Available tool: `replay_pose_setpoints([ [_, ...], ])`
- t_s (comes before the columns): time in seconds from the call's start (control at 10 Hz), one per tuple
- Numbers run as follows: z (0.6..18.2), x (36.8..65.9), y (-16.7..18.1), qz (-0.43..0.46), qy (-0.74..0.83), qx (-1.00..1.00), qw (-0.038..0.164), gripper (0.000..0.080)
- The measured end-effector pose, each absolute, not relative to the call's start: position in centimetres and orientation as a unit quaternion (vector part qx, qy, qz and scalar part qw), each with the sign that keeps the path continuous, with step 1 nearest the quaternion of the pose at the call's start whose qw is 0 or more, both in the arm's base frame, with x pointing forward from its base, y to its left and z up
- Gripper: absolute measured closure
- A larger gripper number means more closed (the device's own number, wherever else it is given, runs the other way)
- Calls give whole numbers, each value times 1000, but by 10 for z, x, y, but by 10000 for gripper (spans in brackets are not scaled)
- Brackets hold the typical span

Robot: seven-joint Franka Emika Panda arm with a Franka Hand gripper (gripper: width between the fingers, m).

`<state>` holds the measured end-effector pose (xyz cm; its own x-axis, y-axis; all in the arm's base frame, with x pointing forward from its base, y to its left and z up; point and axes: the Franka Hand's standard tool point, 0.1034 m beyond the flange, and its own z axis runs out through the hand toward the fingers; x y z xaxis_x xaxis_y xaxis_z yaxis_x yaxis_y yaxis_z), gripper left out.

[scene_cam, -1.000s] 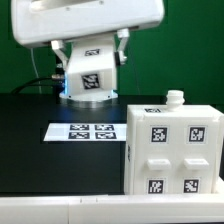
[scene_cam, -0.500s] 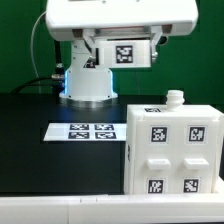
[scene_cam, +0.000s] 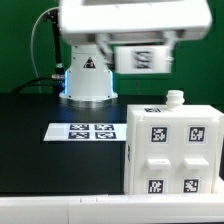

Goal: Assemble cabinet

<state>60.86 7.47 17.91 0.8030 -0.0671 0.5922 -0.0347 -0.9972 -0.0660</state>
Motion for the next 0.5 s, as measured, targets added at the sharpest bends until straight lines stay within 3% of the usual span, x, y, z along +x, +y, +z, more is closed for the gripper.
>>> replay_pose_setpoints([
  [0.2, 173, 614, 104, -300, 22, -953, 34, 262],
  [0.5, 167, 615, 84, -303, 23, -953, 19, 262],
])
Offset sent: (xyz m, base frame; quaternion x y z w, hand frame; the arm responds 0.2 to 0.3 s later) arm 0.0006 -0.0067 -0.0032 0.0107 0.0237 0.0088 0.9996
